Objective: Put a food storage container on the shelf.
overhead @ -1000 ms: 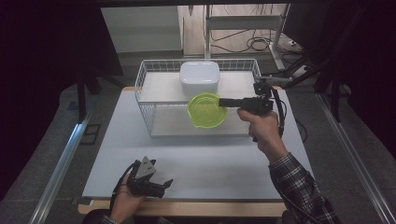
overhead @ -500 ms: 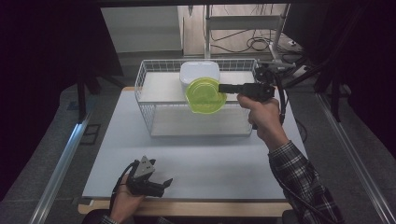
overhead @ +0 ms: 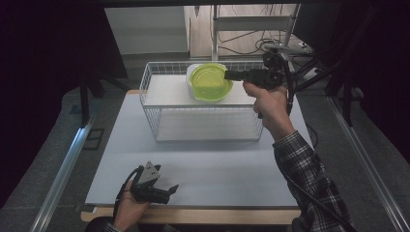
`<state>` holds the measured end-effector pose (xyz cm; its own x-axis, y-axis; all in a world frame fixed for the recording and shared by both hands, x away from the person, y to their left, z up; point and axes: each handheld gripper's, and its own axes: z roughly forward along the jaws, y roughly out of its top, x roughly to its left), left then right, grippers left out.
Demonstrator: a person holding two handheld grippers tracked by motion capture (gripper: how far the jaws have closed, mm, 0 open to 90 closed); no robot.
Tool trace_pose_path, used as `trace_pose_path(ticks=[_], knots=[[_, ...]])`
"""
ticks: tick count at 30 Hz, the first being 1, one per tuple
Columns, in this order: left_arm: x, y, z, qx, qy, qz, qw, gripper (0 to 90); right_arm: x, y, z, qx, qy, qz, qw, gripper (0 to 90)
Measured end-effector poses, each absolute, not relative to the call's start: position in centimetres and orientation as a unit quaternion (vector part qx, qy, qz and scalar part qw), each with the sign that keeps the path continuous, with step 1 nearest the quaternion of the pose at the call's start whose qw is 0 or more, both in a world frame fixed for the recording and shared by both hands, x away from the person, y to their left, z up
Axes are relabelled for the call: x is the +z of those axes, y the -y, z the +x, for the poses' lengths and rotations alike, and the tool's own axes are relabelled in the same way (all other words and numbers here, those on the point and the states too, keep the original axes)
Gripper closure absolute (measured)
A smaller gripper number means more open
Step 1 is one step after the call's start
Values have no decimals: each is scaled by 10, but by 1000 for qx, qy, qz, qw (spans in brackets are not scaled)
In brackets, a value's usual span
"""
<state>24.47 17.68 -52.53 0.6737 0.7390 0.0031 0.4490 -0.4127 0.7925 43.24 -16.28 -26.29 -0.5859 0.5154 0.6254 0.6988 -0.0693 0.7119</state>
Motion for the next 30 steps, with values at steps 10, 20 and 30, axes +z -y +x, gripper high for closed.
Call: trace_pose_path(ticks=[10,20,30], knots=[[-526,-176,245,179,-361,822,404,53,-248,153,449,-581,668,-461,57,814],[-526,-176,245,178,-359,822,404,54,-244,144,465,-577,655,-486,35,814],[-526,-176,245,177,-358,823,404,54,-247,131,479,-572,639,-514,17,813]])
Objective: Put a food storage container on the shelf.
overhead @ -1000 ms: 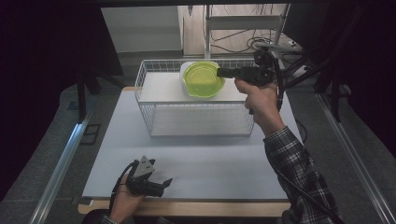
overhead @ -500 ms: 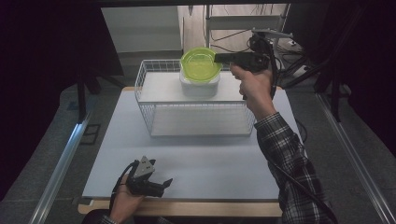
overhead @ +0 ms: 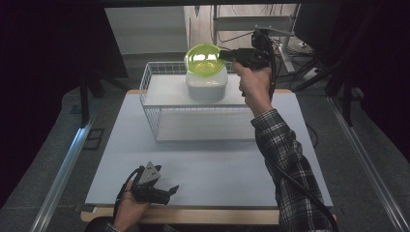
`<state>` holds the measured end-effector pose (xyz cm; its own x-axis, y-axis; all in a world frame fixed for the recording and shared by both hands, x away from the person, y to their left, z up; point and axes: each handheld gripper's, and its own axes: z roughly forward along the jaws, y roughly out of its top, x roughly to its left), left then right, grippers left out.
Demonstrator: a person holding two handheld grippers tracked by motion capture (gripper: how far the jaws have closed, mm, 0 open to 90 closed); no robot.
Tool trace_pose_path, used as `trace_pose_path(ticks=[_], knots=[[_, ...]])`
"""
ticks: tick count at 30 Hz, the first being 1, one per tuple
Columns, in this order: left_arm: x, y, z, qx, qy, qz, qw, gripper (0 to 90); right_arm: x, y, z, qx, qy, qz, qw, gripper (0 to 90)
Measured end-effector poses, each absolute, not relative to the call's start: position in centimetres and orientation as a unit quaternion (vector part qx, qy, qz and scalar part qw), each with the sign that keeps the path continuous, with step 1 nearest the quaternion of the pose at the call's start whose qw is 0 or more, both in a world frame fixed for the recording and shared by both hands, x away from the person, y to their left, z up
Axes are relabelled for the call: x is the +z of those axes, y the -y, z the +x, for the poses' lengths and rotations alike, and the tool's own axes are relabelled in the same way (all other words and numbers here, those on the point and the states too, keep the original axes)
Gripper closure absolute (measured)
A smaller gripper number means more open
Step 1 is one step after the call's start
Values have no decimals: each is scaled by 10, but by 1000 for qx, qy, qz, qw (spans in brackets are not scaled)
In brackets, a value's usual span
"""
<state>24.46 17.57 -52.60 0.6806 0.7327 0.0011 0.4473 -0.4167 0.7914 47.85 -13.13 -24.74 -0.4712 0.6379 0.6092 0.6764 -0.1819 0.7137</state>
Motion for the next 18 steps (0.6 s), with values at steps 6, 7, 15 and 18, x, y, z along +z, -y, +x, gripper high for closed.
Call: trace_pose_path(ticks=[6,7,15,18], knots=[[-526,-175,244,175,-357,824,404,54,-249,127,484,-566,633,-528,6,812],[-526,-175,244,176,-357,824,404,54,-249,126,484,-565,632,-531,5,812],[-526,-175,244,175,-355,825,402,55,-253,125,489,-561,628,-539,5,801],[-527,-174,244,175,-354,826,401,55,-252,124,491,-551,632,-545,-6,786]])
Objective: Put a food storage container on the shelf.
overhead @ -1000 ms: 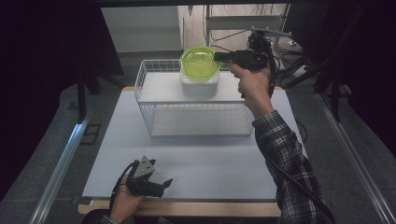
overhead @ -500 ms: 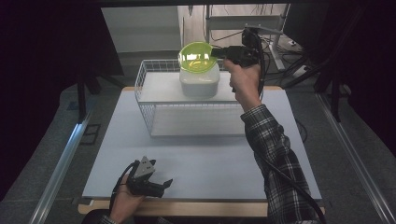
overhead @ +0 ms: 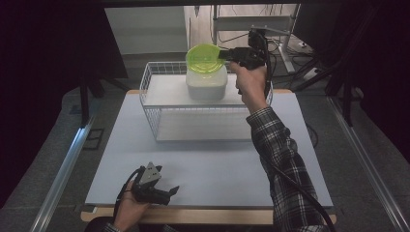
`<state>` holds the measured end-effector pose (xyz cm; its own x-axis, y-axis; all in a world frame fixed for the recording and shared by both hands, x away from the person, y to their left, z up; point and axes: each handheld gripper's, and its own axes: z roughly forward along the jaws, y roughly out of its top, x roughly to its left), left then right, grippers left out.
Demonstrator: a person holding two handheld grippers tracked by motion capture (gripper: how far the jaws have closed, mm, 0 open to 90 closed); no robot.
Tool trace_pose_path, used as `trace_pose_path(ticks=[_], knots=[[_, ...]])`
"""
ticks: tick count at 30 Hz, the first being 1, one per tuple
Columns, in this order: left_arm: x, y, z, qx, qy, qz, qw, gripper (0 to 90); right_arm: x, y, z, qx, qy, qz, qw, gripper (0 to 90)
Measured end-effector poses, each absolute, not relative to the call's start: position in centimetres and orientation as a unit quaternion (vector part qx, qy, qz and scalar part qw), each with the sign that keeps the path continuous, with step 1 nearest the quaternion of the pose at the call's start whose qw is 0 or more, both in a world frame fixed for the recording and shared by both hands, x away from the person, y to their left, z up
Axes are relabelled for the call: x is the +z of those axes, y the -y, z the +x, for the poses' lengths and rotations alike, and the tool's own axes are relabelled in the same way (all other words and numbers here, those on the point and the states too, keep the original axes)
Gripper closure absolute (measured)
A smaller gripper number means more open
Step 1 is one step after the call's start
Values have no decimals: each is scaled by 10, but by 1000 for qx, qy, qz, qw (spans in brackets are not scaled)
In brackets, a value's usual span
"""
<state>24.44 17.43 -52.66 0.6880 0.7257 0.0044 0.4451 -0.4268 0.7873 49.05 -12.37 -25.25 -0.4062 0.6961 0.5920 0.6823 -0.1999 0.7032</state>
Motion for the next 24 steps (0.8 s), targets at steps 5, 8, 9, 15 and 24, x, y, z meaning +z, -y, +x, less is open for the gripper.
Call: trace_pose_path(ticks=[5,8,9,15,24], knots=[[-527,-174,244,174,-353,828,399,55,-253,122,492,541,-640,546,19,718],[-527,-174,245,175,-352,829,398,55,-253,123,493,539,-640,547,19,694],[-527,-174,245,176,-351,829,397,56,-253,122,494,536,-643,547,26,685],[-527,-173,245,174,-352,830,397,56,-255,125,496,530,-646,547,36,641],[-527,-173,245,175,-352,829,397,56,-256,123,497,533,-660,528,36,435]])
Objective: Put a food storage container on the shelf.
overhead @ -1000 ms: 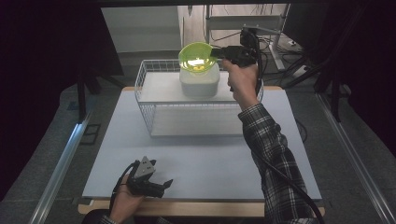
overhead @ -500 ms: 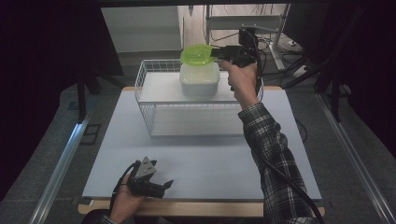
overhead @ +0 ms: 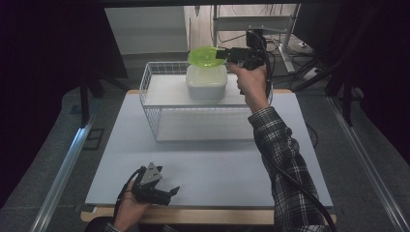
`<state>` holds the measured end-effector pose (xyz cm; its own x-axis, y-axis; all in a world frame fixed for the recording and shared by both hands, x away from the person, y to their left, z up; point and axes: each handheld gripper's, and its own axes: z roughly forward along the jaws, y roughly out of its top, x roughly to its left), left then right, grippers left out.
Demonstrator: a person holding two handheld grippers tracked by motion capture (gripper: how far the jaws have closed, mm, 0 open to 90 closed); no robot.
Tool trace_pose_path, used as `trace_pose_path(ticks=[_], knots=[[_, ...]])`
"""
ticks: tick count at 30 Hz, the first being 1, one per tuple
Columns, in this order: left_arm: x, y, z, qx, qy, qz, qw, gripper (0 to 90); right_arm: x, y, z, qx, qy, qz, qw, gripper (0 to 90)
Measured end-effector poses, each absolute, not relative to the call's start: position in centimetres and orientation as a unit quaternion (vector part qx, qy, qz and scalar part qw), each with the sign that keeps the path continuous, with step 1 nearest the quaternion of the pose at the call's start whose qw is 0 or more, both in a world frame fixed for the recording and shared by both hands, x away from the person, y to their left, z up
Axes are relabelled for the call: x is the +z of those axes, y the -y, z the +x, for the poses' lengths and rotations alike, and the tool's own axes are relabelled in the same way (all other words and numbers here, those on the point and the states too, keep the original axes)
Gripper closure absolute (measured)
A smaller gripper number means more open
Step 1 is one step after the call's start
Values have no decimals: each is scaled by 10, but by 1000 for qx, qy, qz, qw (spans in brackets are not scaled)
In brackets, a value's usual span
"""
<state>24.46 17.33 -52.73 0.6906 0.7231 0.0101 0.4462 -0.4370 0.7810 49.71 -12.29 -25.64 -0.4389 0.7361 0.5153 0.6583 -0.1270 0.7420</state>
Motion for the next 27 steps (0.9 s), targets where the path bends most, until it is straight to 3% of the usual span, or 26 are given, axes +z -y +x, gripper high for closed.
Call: trace_pose_path(ticks=[9,27], knots=[[-526,-176,245,166,-361,820,412,51,-255,125,493,544,-685,483,33,254],[-523,-186,248,109,-378,789,471,44,-262,133,473,524,-738,413,98,147]])
